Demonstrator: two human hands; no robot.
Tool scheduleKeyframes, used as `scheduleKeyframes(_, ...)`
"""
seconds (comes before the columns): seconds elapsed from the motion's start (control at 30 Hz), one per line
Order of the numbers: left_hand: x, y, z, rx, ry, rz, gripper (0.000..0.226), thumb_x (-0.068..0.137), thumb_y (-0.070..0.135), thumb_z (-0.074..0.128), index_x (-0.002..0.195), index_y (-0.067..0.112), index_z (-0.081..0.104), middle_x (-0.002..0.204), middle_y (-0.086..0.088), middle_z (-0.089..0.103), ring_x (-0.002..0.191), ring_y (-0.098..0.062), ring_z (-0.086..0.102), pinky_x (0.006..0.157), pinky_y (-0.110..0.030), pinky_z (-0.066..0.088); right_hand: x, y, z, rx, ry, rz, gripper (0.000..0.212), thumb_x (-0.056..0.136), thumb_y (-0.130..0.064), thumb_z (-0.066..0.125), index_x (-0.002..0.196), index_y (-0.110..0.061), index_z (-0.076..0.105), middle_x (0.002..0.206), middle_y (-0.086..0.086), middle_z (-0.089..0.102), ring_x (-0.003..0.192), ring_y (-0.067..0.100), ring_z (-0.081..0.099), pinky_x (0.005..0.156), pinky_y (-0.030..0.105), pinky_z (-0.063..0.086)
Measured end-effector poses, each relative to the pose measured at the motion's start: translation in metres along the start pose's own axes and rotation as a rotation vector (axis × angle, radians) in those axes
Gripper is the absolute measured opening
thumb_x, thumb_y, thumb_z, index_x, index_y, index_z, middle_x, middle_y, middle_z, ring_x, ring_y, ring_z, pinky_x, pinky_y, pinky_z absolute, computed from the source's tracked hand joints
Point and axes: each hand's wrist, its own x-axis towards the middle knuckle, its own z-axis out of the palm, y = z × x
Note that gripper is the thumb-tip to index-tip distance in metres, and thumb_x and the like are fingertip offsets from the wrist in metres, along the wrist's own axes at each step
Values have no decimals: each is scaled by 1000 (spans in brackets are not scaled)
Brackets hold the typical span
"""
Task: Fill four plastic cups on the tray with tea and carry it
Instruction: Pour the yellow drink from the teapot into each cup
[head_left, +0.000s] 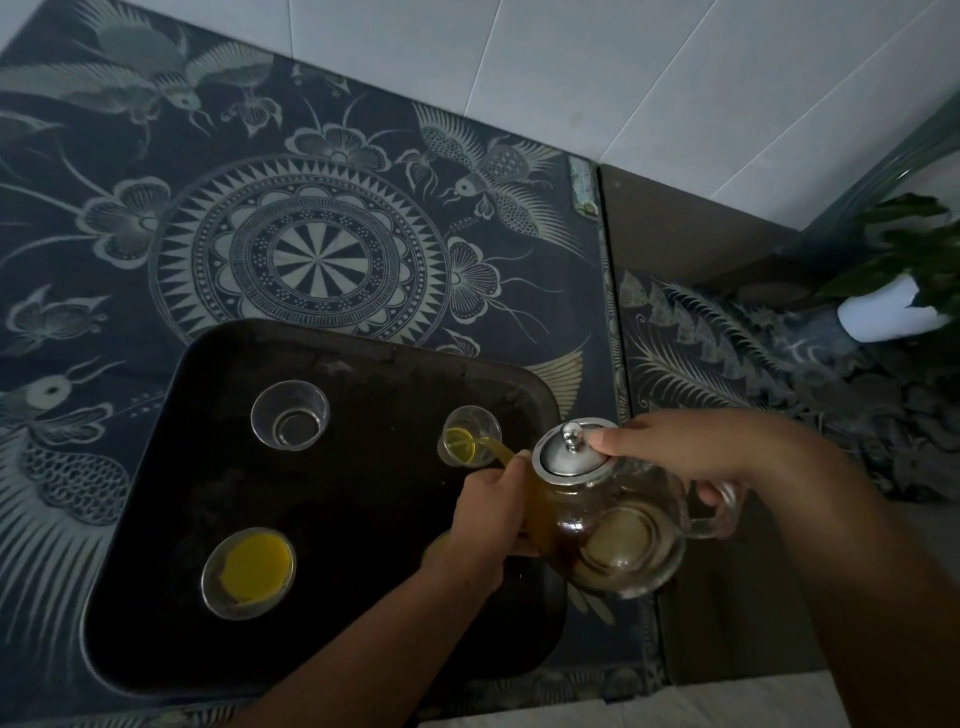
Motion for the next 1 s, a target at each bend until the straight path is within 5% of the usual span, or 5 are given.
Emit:
scheduleKeyframes(0.33, 0, 2, 1, 5, 8, 8, 36, 103, 45, 51, 107, 20, 77, 100, -5, 82, 96, -24, 78, 84, -52, 65, -4, -4, -1, 22, 1, 4, 108, 40, -101, 40, 115, -27, 67, 98, 18, 78, 60, 19, 62, 52, 29, 45)
scheduleKeyframes(0.5, -2, 5, 1, -6, 10, 24, 35, 103, 42, 52, 106, 18, 77, 99, -6, 82, 93, -24, 78, 80, -50, 66, -3, -5, -6, -4, -11, -3, 131, 21, -110, 39, 119, -27, 65, 99, 21, 77, 56, 19, 62, 57, 31, 49)
scheduleKeyframes(1.0, 0, 2, 1, -1, 0, 8, 37, 101, 44, 53, 107, 15, 77, 100, -9, 82, 94, -27, 79, 81, -50, 66, -9, -9, -5, 5, 7, 23, 116, 31, -106, 44, 115, -29, 68, 100, 18, 78, 64, 21, 65, 61, 32, 51)
